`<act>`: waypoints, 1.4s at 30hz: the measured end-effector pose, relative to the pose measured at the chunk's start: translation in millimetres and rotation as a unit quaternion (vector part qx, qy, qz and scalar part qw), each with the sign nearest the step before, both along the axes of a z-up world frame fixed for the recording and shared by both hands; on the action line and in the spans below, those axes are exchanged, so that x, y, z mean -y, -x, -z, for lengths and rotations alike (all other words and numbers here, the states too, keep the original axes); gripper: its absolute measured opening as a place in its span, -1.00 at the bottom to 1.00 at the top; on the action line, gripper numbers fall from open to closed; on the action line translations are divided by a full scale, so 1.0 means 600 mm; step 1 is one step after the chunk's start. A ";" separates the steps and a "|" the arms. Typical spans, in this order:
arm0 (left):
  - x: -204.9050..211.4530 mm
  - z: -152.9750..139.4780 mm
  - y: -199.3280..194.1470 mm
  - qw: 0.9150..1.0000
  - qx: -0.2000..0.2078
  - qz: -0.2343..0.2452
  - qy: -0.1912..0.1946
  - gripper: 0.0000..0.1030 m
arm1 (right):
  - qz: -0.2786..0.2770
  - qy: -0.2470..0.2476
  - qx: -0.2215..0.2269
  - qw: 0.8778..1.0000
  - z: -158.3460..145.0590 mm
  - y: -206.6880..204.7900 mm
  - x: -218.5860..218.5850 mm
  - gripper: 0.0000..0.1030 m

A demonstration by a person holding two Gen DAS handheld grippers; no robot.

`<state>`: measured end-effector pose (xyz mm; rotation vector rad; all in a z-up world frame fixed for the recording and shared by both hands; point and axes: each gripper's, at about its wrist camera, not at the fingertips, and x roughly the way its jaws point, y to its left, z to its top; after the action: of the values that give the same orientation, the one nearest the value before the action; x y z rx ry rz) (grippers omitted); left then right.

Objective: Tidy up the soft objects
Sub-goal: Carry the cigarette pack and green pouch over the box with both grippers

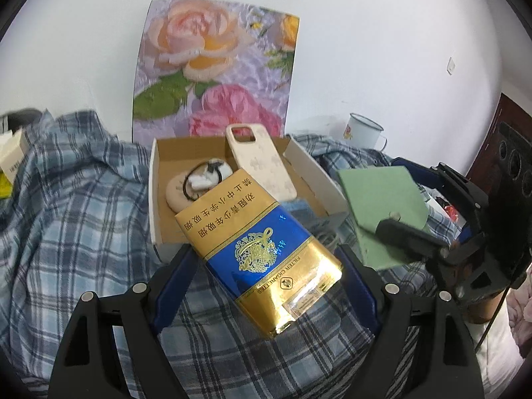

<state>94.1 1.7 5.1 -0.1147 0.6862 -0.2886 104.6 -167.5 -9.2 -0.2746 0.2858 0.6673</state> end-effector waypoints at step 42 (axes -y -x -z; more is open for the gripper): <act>-0.013 -0.128 -0.133 0.986 0.128 -0.105 -0.031 0.66 | 0.041 -0.240 0.048 0.969 -0.130 -0.097 0.054 0.69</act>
<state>174.0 9.4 82.0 -0.0882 0.4226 -0.0768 163.1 -200.1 69.0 0.1676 0.0366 0.6188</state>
